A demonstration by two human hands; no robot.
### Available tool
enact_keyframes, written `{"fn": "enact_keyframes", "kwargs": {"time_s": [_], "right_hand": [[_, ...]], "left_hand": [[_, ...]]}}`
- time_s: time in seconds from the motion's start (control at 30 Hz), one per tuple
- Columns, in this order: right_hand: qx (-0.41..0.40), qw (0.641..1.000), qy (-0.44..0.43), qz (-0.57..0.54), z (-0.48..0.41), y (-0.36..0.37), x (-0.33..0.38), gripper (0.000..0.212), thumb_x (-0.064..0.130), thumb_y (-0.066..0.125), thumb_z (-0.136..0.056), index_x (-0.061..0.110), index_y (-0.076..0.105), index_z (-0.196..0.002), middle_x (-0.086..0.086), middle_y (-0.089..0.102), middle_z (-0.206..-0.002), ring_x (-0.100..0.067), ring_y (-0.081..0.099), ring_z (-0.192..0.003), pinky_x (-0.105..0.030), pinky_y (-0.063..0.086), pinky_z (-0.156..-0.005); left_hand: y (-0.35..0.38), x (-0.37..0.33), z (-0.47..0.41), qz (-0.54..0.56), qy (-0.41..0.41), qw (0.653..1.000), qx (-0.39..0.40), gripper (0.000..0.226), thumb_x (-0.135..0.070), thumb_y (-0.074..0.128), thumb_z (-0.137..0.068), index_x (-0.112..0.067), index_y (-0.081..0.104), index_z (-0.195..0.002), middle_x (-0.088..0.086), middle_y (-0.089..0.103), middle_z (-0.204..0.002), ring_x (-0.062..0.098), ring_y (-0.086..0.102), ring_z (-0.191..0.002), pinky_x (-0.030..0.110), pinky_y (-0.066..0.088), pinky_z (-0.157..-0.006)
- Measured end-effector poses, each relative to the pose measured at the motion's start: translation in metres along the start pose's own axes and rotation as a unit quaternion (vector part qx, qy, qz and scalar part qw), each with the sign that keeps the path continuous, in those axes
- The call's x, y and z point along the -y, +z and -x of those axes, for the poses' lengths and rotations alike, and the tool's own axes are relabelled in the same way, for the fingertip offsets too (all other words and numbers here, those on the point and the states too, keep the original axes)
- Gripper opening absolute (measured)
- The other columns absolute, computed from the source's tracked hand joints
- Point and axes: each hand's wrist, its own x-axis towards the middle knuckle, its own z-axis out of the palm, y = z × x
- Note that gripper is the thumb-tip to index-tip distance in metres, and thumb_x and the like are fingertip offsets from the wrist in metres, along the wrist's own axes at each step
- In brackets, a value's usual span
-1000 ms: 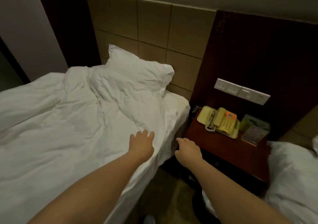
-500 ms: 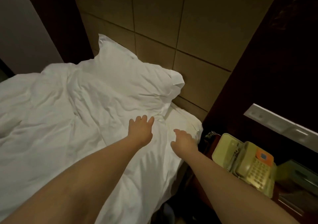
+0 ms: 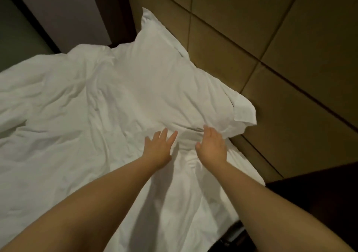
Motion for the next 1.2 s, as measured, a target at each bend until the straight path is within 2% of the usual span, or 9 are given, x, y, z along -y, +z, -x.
{"fn": "enact_keyframes", "kwargs": {"time_s": [0.1,0.27,0.43,0.53,0.63,0.8,0.97,1.1,1.2], "right_hand": [[-0.028,0.995,-0.071,0.065,-0.053,-0.021,0.005,0.065,0.024,0.047,-0.092,0.014,0.020,-0.150,-0.010,0.026,-0.153,-0.028,0.027,-0.138,-0.038,0.022,-0.112],[-0.046,0.986,-0.070,0.145,-0.125,-0.054,0.012,0.072,0.043,0.046,-0.095,0.015,0.012,-0.151,-0.013,0.022,-0.154,-0.029,0.020,-0.142,-0.040,0.017,-0.115],[0.063,0.990,0.019,0.124,-0.173,-0.054,0.022,0.090,0.059,0.053,-0.087,0.012,0.009,-0.150,-0.015,0.036,-0.144,-0.032,0.036,-0.132,-0.039,0.032,-0.104],[0.078,0.994,0.018,0.080,-0.183,-0.048,0.035,0.044,0.033,0.047,-0.098,0.005,0.034,-0.129,-0.013,0.059,-0.120,-0.031,0.058,-0.106,-0.032,0.039,-0.074],[0.032,0.997,-0.045,0.061,-0.172,-0.071,0.055,0.023,0.020,0.038,-0.101,0.005,0.042,-0.118,-0.014,0.062,-0.108,-0.032,0.059,-0.095,-0.034,0.039,-0.071],[-0.031,0.985,-0.159,0.061,-0.133,-0.141,0.081,0.022,0.021,0.040,-0.100,0.008,0.040,-0.118,-0.014,0.063,-0.092,-0.035,0.060,-0.081,-0.037,0.040,-0.065],[-0.067,0.990,-0.115,-0.053,-0.119,-0.168,0.083,0.026,0.020,0.044,-0.099,0.011,0.043,-0.123,-0.014,0.064,-0.091,-0.031,0.059,-0.080,-0.035,0.040,-0.063],[-0.039,0.997,-0.067,-0.026,-0.136,-0.142,0.079,0.034,0.025,0.044,-0.098,0.013,0.040,-0.131,0.000,0.054,-0.074,-0.022,0.051,-0.070,-0.034,0.038,-0.060],[-0.039,0.998,-0.025,0.038,-0.144,-0.121,0.075,0.044,0.026,0.045,-0.096,0.015,0.036,-0.137,-0.002,0.058,-0.087,-0.024,0.054,-0.078,-0.032,0.039,-0.065]], "left_hand": [[-0.010,0.007,-0.030,0.010,-0.019,1.000,-0.020,0.086,-0.031,0.058,-0.090,-0.030,-0.003,-0.151,0.009,0.003,-0.158,0.031,0.012,-0.143,0.050,0.028,-0.106],[-0.027,0.011,-0.079,0.049,-0.045,0.997,-0.044,0.095,-0.041,0.063,-0.086,-0.032,-0.007,-0.149,0.013,-0.001,-0.157,0.036,0.014,-0.141,0.052,0.029,-0.105],[-0.014,0.021,-0.112,0.190,-0.157,0.969,0.017,0.115,-0.048,0.071,-0.078,-0.039,-0.022,-0.145,0.017,-0.017,-0.156,0.046,0.021,-0.137,0.048,0.029,-0.110],[0.001,0.029,-0.119,0.270,-0.216,0.937,0.042,0.126,-0.054,0.075,-0.072,-0.039,-0.029,-0.142,0.022,-0.022,-0.153,0.046,0.013,-0.140,0.045,0.026,-0.113],[0.000,0.033,-0.126,0.339,-0.249,0.906,0.043,0.132,-0.056,0.076,-0.068,-0.039,-0.034,-0.139,0.024,-0.021,-0.152,0.044,0.008,-0.142,0.045,0.025,-0.113],[-0.040,0.031,-0.159,0.403,-0.160,0.901,-0.013,0.143,-0.058,0.080,-0.060,-0.041,-0.047,-0.122,0.023,-0.023,-0.152,0.037,0.008,-0.144,0.043,0.025,-0.113],[-0.057,0.022,-0.177,0.430,-0.039,0.901,-0.036,0.145,-0.054,0.083,-0.056,-0.042,-0.045,-0.122,0.016,-0.010,-0.156,0.033,0.014,-0.143,0.041,0.028,-0.113],[-0.038,0.051,-0.177,0.413,-0.016,0.910,0.028,0.126,-0.048,0.077,-0.071,-0.032,-0.023,-0.146,0.010,0.003,-0.158,0.027,0.013,-0.144,0.039,0.025,-0.115],[-0.043,0.072,-0.172,0.353,0.012,0.932,0.081,0.100,-0.035,0.069,-0.084,-0.020,-0.002,-0.153,0.008,0.017,-0.157,0.025,0.025,-0.141,0.033,0.027,-0.110]]}}
